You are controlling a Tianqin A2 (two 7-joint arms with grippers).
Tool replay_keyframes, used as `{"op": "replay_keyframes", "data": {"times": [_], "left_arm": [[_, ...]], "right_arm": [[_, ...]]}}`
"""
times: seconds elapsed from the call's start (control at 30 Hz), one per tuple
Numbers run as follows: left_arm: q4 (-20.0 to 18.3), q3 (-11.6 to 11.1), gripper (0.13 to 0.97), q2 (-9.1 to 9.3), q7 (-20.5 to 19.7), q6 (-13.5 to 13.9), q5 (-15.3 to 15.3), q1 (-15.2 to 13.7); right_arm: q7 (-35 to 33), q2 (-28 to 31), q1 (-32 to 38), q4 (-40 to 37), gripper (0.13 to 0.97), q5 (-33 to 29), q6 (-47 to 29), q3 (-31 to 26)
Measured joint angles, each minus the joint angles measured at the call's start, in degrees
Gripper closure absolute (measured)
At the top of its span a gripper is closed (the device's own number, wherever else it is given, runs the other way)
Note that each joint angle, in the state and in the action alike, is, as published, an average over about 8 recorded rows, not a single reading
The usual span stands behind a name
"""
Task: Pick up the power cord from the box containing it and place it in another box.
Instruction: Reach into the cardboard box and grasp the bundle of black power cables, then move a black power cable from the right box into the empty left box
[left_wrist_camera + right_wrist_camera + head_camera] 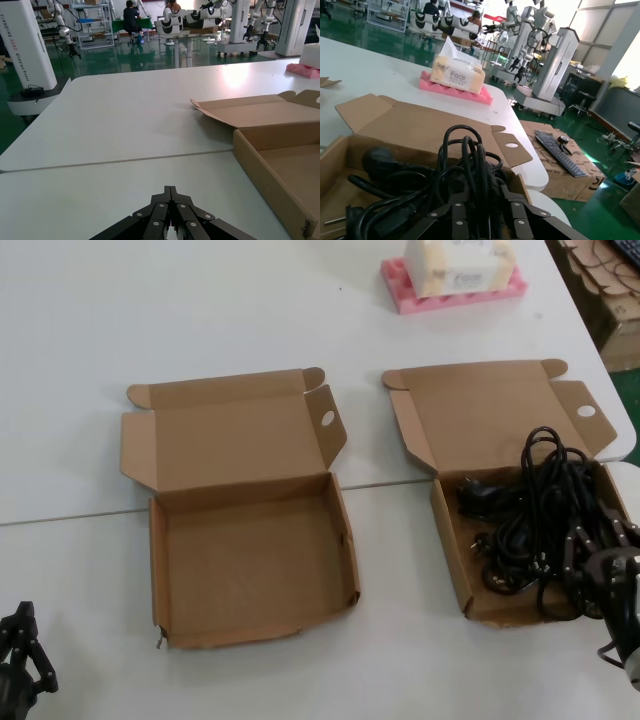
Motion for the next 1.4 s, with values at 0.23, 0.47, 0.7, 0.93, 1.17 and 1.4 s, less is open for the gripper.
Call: {"op": "replay_keyframes", "data": {"times": [0.23,0.47,0.7,0.93,1.17,1.4], "left_arm": [[0.00,0.00,0.934,0.00,0.00,0.00,0.00,0.00],[0.00,0.00,0.934,0.00,0.00,0.00,0.00,0.00],[0.00,0.00,0.934,0.00,0.00,0.00,0.00,0.00],[0.00,0.00,0.934,0.00,0.00,0.00,0.00,0.00],[0.00,0.00,0.934,0.00,0.00,0.00,0.00,0.00],[0.00,0.00,0.934,0.00,0.00,0.00,0.00,0.00]], "right_arm": [[0.00,-0.18,-0.02,-0.22,0.838,-0.07,1.69,-0.66],[0.00,-0.01,-0.18,0.39,0.875,-0.18,3.90,-1.21],[0.00,2.82,-2.40,6.39,0.888,-0.35,7.34,-0.94],[0.00,6.20,-8.66,20.52,0.889,0.24,6.42,4.93],[0.00,2.80,-14.18,34.05,0.889,4.89,-7.23,15.69],[0.00,-0.26,-13.63,38.54,0.890,17.69,-22.93,17.59]]}}
